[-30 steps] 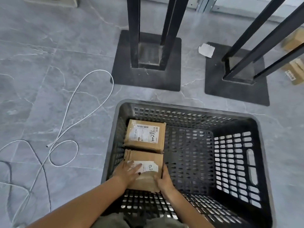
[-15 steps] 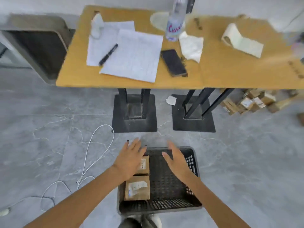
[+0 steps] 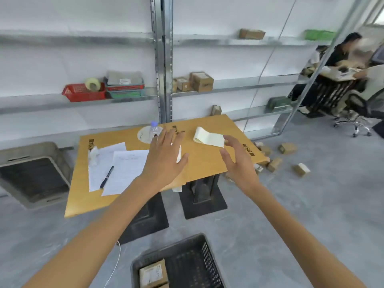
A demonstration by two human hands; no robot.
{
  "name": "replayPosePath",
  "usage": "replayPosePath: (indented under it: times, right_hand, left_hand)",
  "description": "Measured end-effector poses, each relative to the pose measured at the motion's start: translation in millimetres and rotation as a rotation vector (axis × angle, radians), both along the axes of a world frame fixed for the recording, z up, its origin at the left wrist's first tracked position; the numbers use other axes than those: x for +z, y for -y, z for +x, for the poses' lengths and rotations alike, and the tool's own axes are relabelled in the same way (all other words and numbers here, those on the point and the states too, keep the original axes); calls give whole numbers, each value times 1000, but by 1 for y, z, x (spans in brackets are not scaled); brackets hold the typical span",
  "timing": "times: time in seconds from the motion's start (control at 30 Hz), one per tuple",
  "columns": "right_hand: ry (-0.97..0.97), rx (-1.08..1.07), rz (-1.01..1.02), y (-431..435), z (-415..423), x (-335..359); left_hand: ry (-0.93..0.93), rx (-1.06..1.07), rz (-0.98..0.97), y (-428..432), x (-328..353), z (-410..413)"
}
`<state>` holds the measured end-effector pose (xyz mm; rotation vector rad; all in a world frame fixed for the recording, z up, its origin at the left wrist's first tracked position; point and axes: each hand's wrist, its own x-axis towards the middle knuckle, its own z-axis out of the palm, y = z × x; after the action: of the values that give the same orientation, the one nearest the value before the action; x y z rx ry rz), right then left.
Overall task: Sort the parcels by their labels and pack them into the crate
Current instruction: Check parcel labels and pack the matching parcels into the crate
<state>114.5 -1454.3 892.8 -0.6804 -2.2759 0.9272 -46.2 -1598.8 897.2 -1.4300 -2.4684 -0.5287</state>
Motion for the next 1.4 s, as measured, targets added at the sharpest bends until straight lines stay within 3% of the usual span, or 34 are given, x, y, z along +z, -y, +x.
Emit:
replayPosePath:
  times: [0.3,0.67,0.97,1.4]
  right_hand:
    - [-185,-279,-46,-153,185,9]
    - [-218,-451,-154,-341,359,-3]
    - [-249,-480,-316,-436,373,-31]
    - [-221,-487,-464,-623,289,-51]
  left_hand:
    - [105,-170,1,-167,3,138]
    - [224,-175,-34,-360,-8,271]
    - [193,-145,-66,-447,-19,273]
    - [321,-108,-61,-625,-55,196]
